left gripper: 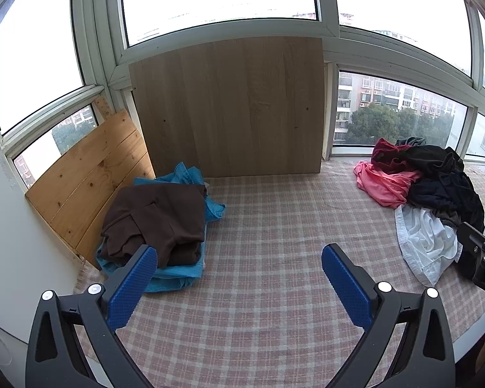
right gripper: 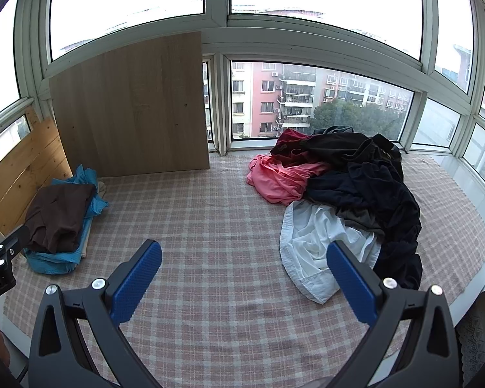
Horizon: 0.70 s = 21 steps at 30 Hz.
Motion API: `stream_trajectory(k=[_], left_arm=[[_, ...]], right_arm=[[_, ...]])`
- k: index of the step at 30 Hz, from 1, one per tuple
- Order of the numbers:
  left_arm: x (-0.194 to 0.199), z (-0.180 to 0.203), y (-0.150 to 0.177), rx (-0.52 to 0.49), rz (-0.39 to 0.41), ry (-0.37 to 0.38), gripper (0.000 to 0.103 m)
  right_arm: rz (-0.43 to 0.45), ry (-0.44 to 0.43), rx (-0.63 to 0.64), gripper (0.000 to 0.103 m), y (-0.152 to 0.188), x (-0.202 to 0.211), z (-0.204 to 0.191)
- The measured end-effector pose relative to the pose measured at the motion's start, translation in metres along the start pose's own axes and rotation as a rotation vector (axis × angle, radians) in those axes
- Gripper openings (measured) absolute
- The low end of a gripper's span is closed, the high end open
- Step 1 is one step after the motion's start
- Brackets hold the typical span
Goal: Fold clothes
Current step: 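Move both grippers toward the clothes pile on the bed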
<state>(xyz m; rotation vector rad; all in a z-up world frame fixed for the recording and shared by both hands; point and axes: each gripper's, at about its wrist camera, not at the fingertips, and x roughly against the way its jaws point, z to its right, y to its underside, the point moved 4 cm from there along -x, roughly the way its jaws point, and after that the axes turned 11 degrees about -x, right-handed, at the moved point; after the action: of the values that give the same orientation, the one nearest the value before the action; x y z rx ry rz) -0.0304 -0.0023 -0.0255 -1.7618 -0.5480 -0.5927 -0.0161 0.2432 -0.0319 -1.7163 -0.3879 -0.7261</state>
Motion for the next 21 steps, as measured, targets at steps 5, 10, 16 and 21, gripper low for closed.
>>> stream_trajectory(k=[5,10,16,21], left_arm=[[0.0005,0.0003,-0.0003,0.008,0.009,0.005,0.102],[0.0009,-0.0005,0.0002,0.006,0.01,0.012,0.102],[0.0005,0.0019,-0.001,-0.004,0.008,0.018,0.102],[0.0001,0.0038,-0.0019,-0.012,0.006,0.022,0.102]], right_arm=[[-0.002,0.004,-0.003,0.103,0.0017,0.0,-0.0001],[-0.004,0.008,-0.006,0.103,0.0034,0.0,-0.0001],[-0.006,0.011,-0.006,0.103,0.0035,0.001,-0.0002],[-0.004,0.019,-0.009,0.103,0.0036,0.0038,0.0002]])
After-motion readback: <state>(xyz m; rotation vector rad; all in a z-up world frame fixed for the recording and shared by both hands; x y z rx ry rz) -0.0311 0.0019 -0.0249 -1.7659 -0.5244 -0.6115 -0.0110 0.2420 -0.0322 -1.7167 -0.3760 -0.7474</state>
